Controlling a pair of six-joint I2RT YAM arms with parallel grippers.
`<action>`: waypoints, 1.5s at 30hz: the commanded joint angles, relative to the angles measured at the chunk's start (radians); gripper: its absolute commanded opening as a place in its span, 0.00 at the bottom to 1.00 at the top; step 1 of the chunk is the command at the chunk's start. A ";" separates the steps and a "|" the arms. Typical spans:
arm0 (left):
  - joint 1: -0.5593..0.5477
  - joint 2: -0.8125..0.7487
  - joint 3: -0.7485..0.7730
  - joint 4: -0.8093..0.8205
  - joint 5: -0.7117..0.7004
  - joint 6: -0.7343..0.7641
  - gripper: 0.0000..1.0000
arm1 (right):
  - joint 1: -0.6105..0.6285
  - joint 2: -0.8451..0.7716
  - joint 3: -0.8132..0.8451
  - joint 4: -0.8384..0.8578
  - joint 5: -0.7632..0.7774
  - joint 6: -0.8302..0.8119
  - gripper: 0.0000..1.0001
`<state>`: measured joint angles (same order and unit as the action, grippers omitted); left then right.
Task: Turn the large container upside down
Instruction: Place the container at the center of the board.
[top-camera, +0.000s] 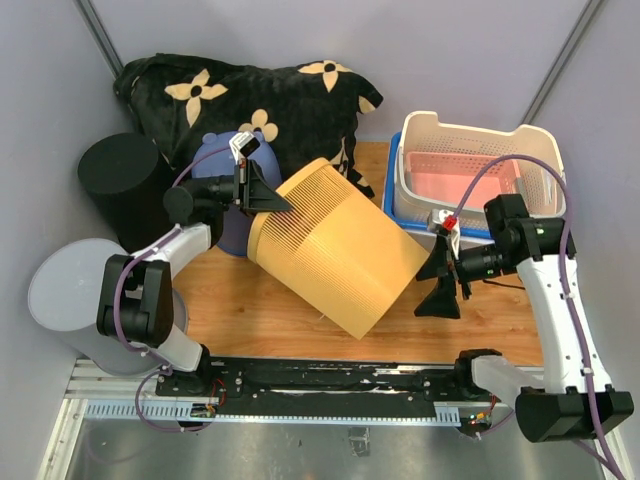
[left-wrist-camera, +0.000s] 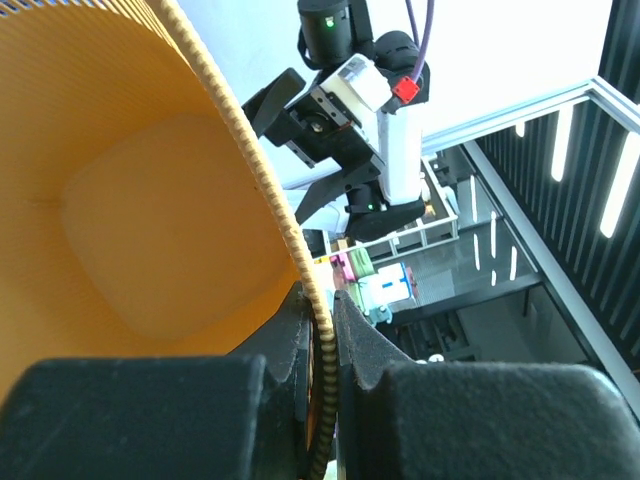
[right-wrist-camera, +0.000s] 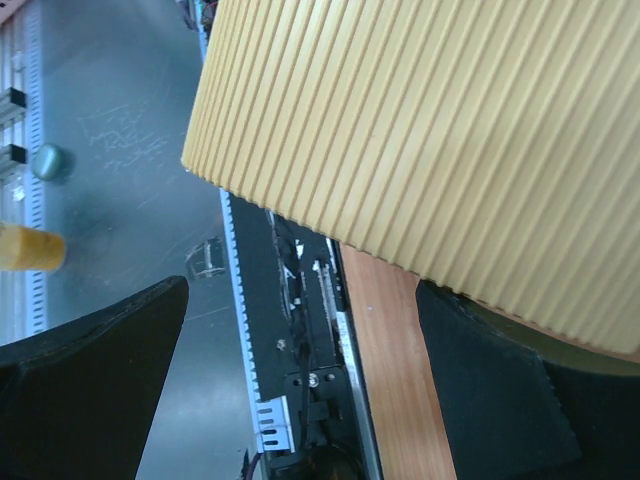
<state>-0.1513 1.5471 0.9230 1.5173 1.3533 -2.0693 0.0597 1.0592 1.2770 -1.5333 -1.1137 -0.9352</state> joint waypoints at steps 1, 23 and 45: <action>-0.008 -0.023 0.003 0.248 -0.072 -0.051 0.00 | 0.061 0.034 -0.015 -0.022 -0.108 -0.032 1.00; -0.010 0.023 -0.346 0.266 0.220 0.166 0.00 | 0.116 0.136 0.298 -0.065 -0.111 0.018 1.00; 0.110 0.147 -0.281 0.267 0.217 0.187 0.00 | 0.446 -0.099 -0.118 -0.040 0.270 0.011 1.00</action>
<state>-0.0711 1.6260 0.6910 1.5379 1.5417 -1.7737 0.4564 0.9440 1.1778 -1.5829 -0.8490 -0.9092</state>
